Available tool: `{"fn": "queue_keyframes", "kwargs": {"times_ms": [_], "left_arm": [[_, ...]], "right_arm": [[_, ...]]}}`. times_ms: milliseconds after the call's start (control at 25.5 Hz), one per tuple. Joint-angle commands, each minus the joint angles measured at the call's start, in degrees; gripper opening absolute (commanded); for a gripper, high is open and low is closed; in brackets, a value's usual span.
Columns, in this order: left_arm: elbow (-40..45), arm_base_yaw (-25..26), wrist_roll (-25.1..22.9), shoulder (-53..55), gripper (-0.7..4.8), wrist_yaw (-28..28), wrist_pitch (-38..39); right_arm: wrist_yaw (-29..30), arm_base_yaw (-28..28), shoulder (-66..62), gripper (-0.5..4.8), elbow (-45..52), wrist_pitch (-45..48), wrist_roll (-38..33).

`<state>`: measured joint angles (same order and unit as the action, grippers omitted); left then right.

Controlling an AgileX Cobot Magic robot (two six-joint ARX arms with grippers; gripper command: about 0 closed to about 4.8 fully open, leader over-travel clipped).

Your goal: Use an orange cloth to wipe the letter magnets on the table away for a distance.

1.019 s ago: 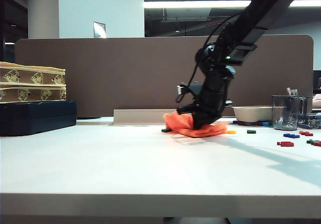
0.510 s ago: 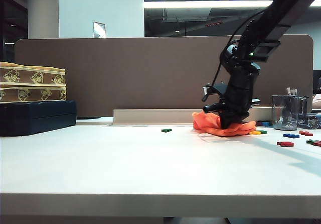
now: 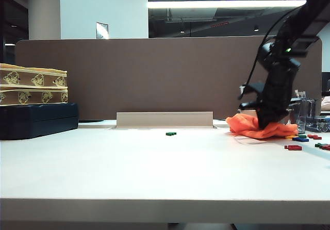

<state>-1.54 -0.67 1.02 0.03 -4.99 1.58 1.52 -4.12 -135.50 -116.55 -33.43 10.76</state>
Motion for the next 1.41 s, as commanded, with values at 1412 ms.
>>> {"fn": "queue_keyframes", "kwargs": {"times_ms": [1412], "left_arm": [[-0.4, 0.0, 0.1, 0.0, -0.05, -0.4, -2.5]], "right_arm": [[10.2, -11.3, 24.7, -0.02, 17.3, -29.0, 4.5]]}}
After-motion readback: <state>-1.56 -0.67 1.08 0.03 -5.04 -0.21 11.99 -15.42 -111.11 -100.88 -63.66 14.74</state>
